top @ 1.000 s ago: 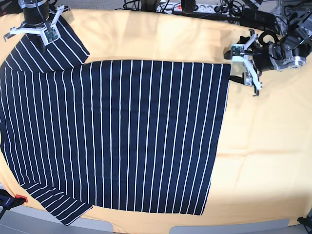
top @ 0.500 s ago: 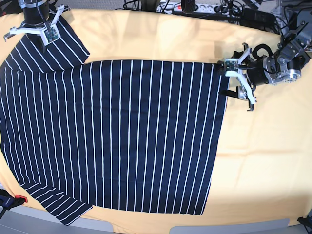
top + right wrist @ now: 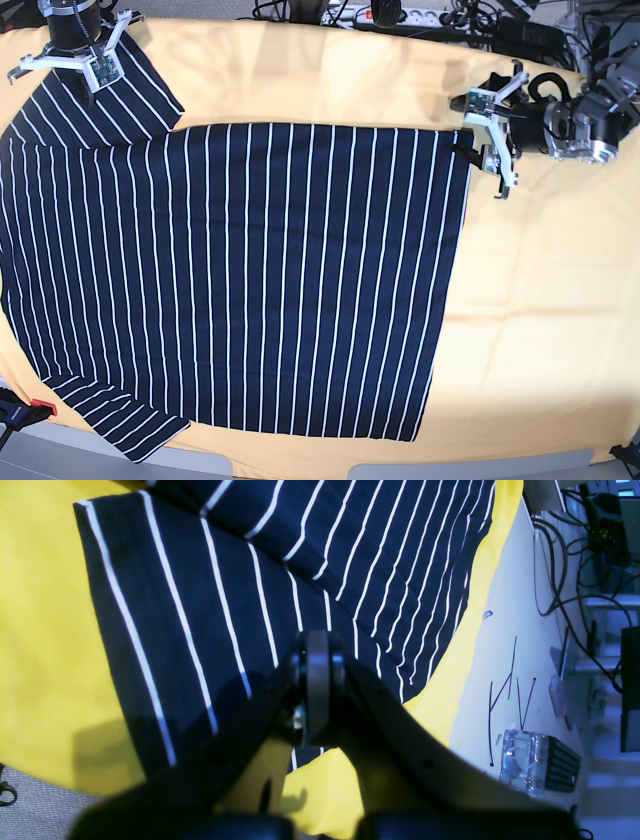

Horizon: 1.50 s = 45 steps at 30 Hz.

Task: Fold the T-shirt properly
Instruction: 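Grasp the shoulder corners with both grippers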

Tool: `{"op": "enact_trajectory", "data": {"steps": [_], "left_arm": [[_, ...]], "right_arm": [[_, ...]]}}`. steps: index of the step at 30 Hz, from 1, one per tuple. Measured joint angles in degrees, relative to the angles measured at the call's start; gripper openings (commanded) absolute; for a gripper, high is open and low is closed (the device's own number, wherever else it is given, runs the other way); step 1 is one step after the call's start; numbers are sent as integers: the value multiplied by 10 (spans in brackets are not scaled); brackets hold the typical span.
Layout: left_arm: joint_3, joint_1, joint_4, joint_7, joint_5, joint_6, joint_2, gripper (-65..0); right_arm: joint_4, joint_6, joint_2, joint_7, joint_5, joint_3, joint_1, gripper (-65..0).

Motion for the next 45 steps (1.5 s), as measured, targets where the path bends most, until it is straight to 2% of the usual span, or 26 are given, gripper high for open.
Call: {"op": "enact_trajectory", "data": {"steps": [2, 5, 9, 11, 15, 17, 19, 21, 23, 24, 26, 29, 30, 32, 34, 35, 36, 38, 39, 40, 45], "left_arm": [[30, -7, -11, -16, 14, 33, 3, -273], [70, -29, -29, -39, 33, 61, 18, -273], [90, -56, -37, -38, 41, 91, 33, -274], [93, -71, -33, -25, 36, 90, 38, -287], [94, -101, -35, 28, 33, 86, 40, -381], [94, -109, -37, 53, 21, 87, 40, -388], [94, -111, -38, 57, 10, 83, 38, -388], [94, -107, -39, 53, 1, 62, 39, -388], [93, -107, -40, 52, 1, 63, 40, -393], [93, -107, -41, 50, -1, 63, 40, -416], [93, -107, -44, 50, -1, 62, 42, -475], [93, -106, -47, 53, 0, 60, 47, -626], [93, -105, -48, 53, 0, 61, 49, -650], [93, -105, -48, 55, 2, 62, 50, -650], [93, -105, -48, 55, 2, 73, 50, -650], [94, -105, -48, 55, 2, 79, 50, -650], [94, -105, -48, 55, 2, 85, 50, -650], [94, -105, -48, 58, 2, 92, 50, -650], [94, -105, -48, 60, 2, 91, 50, -650], [94, -105, -48, 60, 2, 91, 50, -650], [94, -105, -48, 61, 1, 91, 50, -650]], "right_arm": [[0, 0, 0, 0, 0, 0, 0, -650], [0, 0, 0, 0, 0, 0, -1, -650], [0, 0, 0, 0, 0, 0, -1, -650], [0, 0, 0, 0, 0, 0, -1, -650], [0, 0, -3, -2, 0, 0, -1, -650], [0, 0, -3, -2, 0, 0, -1, -650], [0, 0, -3, -2, 0, 0, -1, -650], [0, 0, -3, -2, 0, 0, -1, -650], [0, 0, -3, -2, 0, 0, -1, -650], [0, 3, -3, -2, 0, 0, -1, -650], [0, 16, -3, -2, 0, 0, -1, -650], [0, 31, -3, -2, 0, 0, -1, -650], [0, 34, -3, -2, 0, 0, -1, -650], [0, 42, -3, -2, 24, 0, -1, -650], [0, 85, -3, -7, 36, 0, -1, -643], [0, 108, -3, -7, 39, 0, -1, -560], [0, 117, -3, -7, 51, 0, -2, -464], [0, 120, -3, -6, 71, 0, -1, -271], [0, 120, -3, -6, 73, 0, -1, -216], [0, 126, -3, -5, 73, 0, -1, -196], [-27, 126, -3, 14, 74, 0, 13, -197]]}}
